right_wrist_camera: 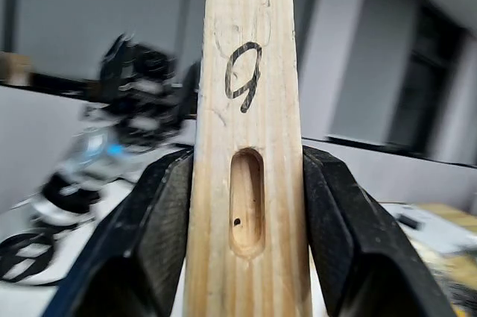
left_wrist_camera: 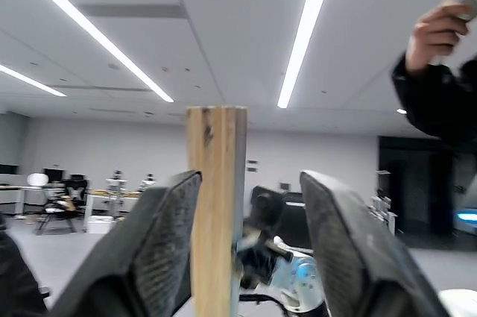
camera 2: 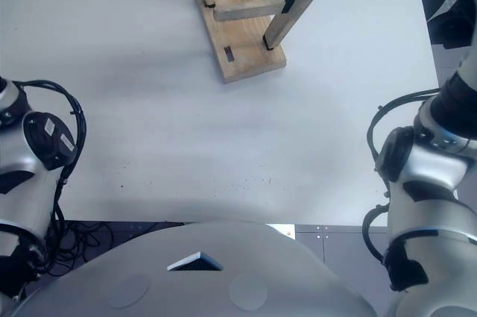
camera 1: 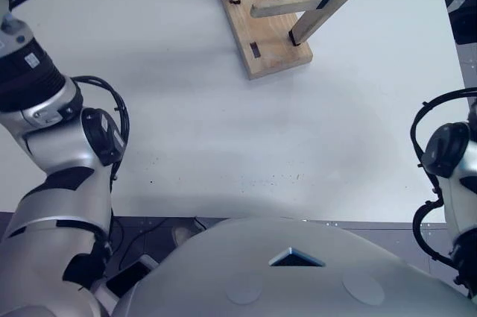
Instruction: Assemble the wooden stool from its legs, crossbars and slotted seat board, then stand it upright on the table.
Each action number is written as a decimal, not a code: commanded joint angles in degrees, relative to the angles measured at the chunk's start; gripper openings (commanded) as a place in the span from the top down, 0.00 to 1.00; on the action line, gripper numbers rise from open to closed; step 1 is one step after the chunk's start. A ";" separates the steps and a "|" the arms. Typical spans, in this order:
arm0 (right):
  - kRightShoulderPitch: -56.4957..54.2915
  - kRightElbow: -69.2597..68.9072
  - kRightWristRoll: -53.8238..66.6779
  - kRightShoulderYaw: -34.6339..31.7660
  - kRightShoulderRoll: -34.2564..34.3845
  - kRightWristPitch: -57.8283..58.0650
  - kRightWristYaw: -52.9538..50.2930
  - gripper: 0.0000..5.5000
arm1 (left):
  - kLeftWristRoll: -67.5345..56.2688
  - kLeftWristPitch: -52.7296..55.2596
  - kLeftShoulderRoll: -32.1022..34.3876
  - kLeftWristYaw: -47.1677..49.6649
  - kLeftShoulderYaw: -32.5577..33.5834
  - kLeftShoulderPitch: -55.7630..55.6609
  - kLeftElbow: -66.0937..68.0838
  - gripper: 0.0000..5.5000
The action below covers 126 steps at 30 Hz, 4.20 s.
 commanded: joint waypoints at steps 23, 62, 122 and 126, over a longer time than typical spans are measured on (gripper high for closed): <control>0.88 6.16 0.30 9.20 -1.30 9.66 12.68 0.40 | 0.25 -1.14 -3.62 -0.42 1.28 5.27 -3.08 0.62; -2.26 44.80 -28.47 15.98 -5.39 -1.00 34.28 0.56 | 21.42 -12.97 1.67 -8.44 2.30 21.97 2.26 0.63; 5.62 32.30 -25.19 18.84 -6.81 6.40 30.94 0.57 | 54.30 -26.37 9.04 -26.21 -26.20 23.81 9.82 0.63; 6.23 31.78 -25.12 18.77 -6.72 6.22 30.75 0.57 | 55.49 -25.86 8.49 -26.03 -27.97 22.01 11.78 0.63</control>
